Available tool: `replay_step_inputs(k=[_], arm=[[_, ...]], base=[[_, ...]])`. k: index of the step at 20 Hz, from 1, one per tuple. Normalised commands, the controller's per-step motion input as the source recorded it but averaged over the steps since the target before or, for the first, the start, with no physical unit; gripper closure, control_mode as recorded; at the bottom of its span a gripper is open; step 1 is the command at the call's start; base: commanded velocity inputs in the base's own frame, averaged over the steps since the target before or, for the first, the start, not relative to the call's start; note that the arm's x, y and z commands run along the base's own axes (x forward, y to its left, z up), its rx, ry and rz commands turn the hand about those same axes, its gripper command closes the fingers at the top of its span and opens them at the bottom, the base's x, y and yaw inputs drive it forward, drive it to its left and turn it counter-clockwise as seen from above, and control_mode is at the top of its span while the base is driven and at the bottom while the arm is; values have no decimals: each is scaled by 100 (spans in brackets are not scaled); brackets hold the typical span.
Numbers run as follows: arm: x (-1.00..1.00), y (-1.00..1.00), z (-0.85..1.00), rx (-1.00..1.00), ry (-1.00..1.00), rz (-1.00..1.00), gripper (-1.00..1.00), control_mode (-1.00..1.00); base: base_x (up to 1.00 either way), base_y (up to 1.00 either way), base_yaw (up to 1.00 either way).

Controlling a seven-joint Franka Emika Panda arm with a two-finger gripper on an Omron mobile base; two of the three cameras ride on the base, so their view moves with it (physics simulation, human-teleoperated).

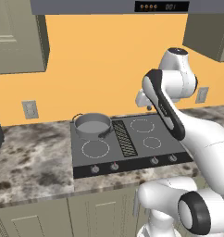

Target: Retrieve the frozen meat and place it in the pot on a burner. Then turn the burner on.

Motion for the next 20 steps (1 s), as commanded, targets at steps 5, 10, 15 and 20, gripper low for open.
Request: replay_step_inputs(k=[5, 10, 15, 20], arm=[[-12, -14, -4, 0, 3, -6, -100, -100], [-1, -54, -19, 0, 2, -24, -100, -100], [0, -69, -19, 0, 1, -26, -100, -100], [0, -63, -31, -1, 0, -30, -100, -100]], base=[[0, 0, 0], [0, 0, 0], [0, 0, 0], [0, 0, 0]])
